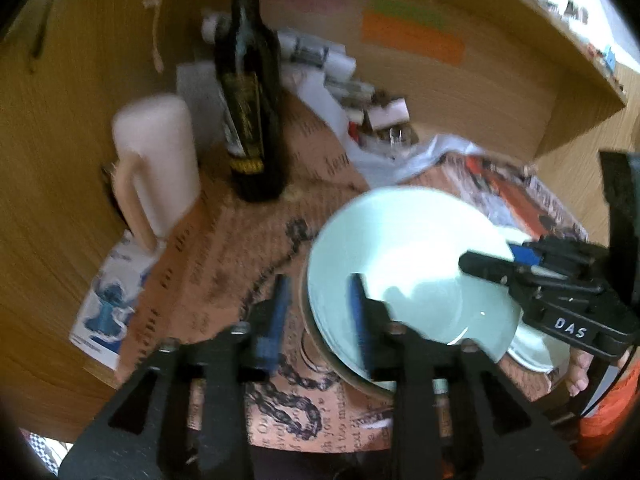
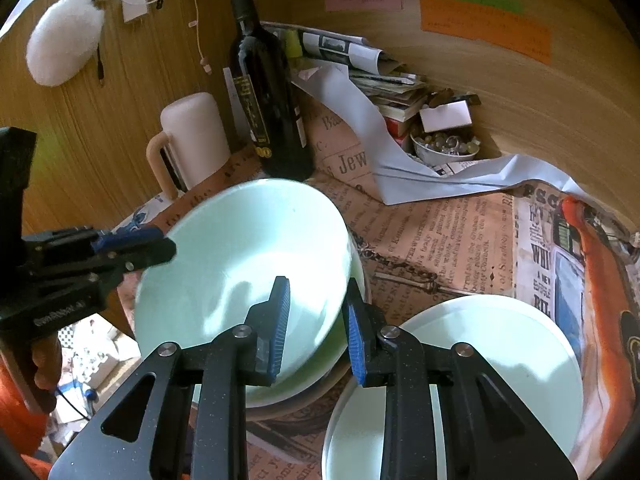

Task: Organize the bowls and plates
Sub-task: 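Open both tools and pull them back from the mint green bowl, then close both tools on the rim of the stacked bowls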

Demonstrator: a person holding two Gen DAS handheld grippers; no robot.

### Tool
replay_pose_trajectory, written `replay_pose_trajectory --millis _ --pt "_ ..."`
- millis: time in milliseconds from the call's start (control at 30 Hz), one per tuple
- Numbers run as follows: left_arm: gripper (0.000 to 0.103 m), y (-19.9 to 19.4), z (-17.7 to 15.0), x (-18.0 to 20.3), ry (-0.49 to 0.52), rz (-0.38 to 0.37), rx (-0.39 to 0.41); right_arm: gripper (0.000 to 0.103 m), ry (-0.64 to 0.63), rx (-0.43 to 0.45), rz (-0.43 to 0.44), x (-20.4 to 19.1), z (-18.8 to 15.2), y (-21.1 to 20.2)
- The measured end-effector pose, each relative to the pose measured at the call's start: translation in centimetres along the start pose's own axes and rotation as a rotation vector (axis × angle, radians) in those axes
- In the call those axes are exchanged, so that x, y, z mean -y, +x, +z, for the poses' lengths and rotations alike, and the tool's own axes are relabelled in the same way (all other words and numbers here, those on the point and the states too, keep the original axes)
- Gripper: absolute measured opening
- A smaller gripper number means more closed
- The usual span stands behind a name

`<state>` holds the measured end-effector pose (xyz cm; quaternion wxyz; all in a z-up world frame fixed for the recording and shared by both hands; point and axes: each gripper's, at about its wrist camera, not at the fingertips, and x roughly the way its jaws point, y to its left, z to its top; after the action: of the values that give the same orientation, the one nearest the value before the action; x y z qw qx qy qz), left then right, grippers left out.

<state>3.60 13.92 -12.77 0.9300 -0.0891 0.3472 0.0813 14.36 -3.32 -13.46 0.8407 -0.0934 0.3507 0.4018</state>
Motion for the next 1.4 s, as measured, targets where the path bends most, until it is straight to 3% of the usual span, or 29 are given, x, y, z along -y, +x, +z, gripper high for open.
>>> replay_pose_trajectory --millis 100,433,500,567,700,933,1400 --pt "0.051 -0.8 0.3 -0.7 -0.021 0.017 0.041 0.024 0.007 -0.003 0.008 0.1 0.0 0.0" --pt "0.051 -0.1 -0.6 -2.6 -0.078 -0.013 -0.006 0.024 -0.030 -0.010 -0.033 -0.4 0.3 -0.1" --pt "0.052 -0.2 -0.7 -2.4 -0.075 -0.027 -0.009 0.025 -0.041 0.021 -0.080 -0.4 0.5 -0.7" --pt "0.054 -0.1 -1.0 -2.1 -0.069 -0.045 -0.014 0.041 -0.043 0.059 -0.095 -0.1 0.7 -1.5" --pt "0.057 0.6 -1.5 -1.8 -0.071 -0.086 -0.039 0.046 -0.017 0.065 -0.099 0.7 0.5 -1.9" --pt "0.057 2.4 -2.5 -1.6 -0.101 -0.150 -0.097 0.046 0.079 -0.010 -0.030 2.1 -1.3 -0.5" --pt "0.056 3.7 -3.0 -1.6 -0.112 -0.191 -0.105 0.046 0.190 -0.101 0.135 2.7 -1.5 2.0"
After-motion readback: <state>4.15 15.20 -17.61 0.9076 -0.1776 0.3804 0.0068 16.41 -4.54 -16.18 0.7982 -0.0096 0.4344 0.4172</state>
